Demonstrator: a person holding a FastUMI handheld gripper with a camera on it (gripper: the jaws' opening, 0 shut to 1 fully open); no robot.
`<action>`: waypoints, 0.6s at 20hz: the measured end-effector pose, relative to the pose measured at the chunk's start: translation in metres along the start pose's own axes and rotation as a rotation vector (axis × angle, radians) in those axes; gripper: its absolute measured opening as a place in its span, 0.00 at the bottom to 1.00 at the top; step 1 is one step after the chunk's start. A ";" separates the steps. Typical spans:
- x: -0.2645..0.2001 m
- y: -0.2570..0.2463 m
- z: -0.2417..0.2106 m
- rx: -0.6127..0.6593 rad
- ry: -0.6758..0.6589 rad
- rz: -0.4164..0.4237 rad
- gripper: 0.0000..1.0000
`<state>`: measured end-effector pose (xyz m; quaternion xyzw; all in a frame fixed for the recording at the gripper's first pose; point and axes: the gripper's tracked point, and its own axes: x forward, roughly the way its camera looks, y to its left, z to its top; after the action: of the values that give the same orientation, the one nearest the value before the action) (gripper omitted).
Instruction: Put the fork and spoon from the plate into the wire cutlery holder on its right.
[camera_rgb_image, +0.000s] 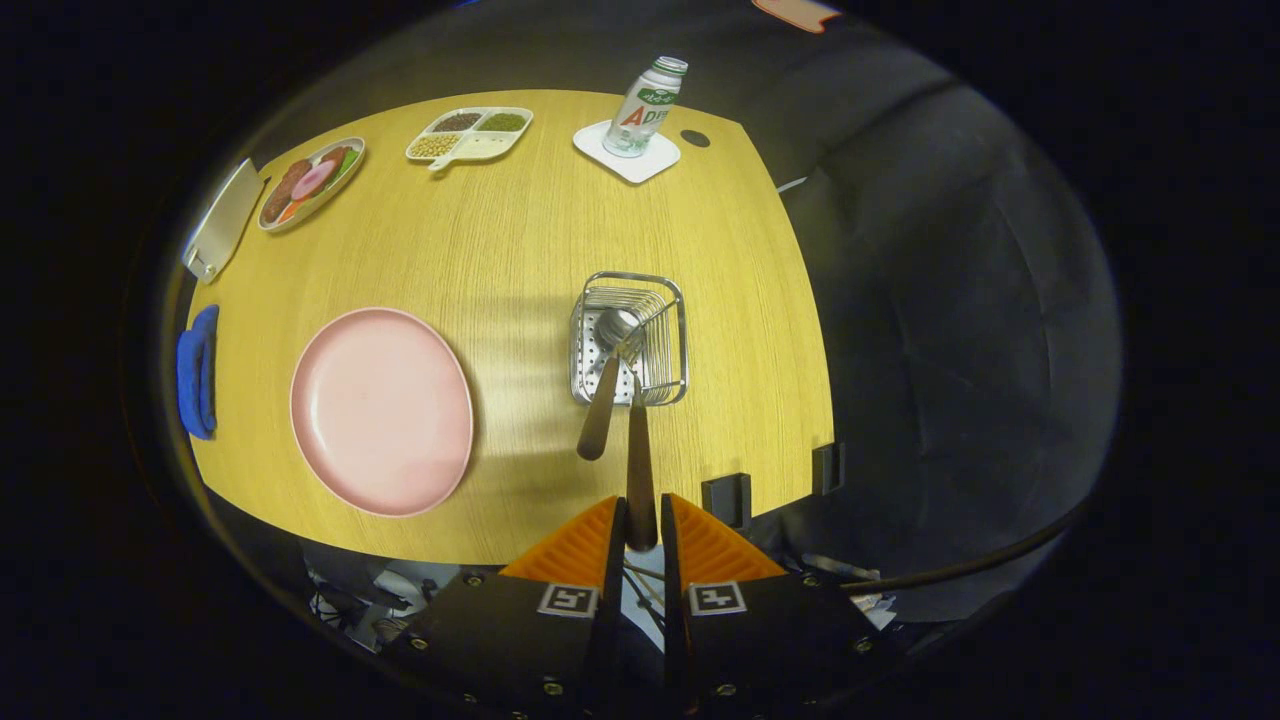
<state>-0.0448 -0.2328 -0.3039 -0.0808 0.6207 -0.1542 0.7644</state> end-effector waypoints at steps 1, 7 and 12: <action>0.000 0.001 0.001 0.011 -0.007 0.007 0.23; -0.007 0.004 0.002 0.017 -0.026 0.017 0.28; -0.017 0.014 0.009 0.035 -0.069 0.040 0.29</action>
<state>-0.0370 -0.2152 -0.2909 -0.0601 0.5928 -0.1468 0.7896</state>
